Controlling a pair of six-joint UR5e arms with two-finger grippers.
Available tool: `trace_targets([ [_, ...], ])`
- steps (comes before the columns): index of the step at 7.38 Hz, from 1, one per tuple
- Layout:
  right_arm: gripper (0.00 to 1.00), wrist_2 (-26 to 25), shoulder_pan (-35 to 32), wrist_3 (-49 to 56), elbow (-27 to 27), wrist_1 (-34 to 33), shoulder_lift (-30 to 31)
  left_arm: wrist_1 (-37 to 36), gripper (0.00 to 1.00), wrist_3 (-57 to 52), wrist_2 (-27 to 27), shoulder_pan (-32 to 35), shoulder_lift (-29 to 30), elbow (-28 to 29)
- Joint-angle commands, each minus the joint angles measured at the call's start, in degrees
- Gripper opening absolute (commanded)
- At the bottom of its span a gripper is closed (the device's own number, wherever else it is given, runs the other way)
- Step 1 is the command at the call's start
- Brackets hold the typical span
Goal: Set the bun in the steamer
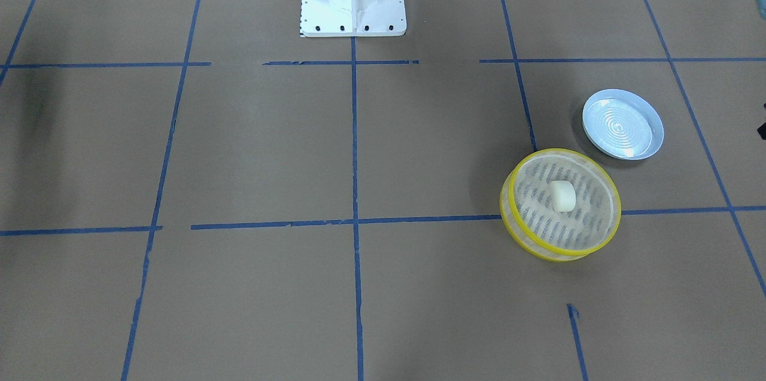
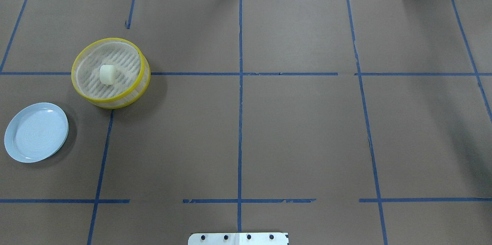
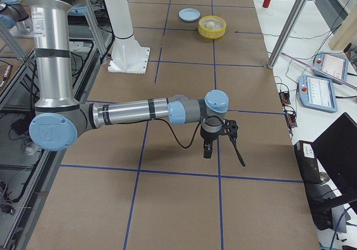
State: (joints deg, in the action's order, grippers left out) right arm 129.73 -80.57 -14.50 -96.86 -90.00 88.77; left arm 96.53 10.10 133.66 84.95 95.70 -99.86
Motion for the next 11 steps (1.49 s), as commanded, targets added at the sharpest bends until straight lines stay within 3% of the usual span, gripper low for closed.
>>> trace_targets([
  [1,1.0,0.0,0.1,0.0,0.0,0.0,0.0,-0.1,1.0,-7.6,0.5,4.2,-4.5,4.9],
  [5,1.0,0.0,0.0,0.0,0.0,0.0,0.0,0.2,1.0,-7.7,0.2,4.3,-8.8,7.0],
  [11,1.0,0.0,0.0,0.0,0.0,0.0,0.0,0.0,1.0,-7.6,0.5,4.3,-9.0,6.9],
])
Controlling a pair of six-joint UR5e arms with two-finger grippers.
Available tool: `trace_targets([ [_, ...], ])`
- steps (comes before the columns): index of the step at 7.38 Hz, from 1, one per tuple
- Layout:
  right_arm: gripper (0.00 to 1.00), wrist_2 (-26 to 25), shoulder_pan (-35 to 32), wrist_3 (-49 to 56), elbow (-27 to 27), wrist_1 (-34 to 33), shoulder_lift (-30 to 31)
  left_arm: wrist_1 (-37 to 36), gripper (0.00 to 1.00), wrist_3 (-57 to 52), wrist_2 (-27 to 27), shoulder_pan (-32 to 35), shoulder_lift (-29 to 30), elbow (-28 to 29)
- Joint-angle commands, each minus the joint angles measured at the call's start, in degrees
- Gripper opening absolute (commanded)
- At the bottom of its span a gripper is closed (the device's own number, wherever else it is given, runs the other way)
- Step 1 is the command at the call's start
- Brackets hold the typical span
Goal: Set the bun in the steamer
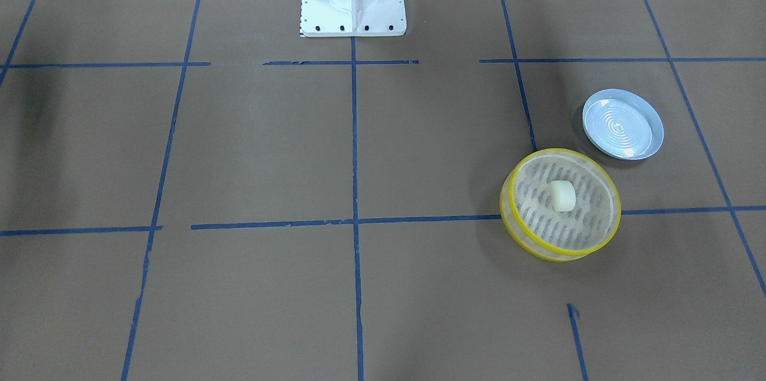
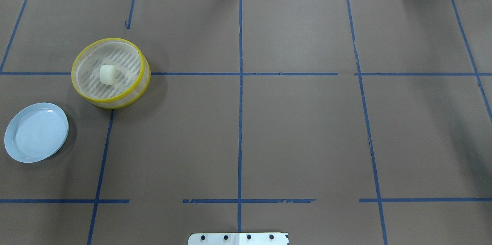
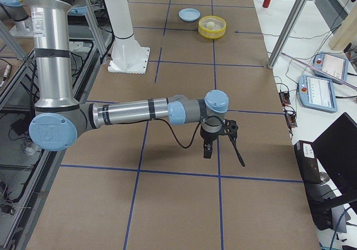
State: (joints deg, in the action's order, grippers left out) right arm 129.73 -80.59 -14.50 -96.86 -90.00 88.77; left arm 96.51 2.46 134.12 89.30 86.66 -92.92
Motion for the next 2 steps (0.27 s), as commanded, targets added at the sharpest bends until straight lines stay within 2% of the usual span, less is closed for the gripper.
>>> trace_targets([
  [1,1.0,0.0,0.1,0.0,0.0,0.0,0.0,0.0,1.0,0.0,0.0,0.0,0.0,-0.1],
  [2,1.0,0.0,0.0,0.0,0.0,0.0,0.0,-0.1,1.0,0.0,0.0,0.0,0.0,-0.2],
])
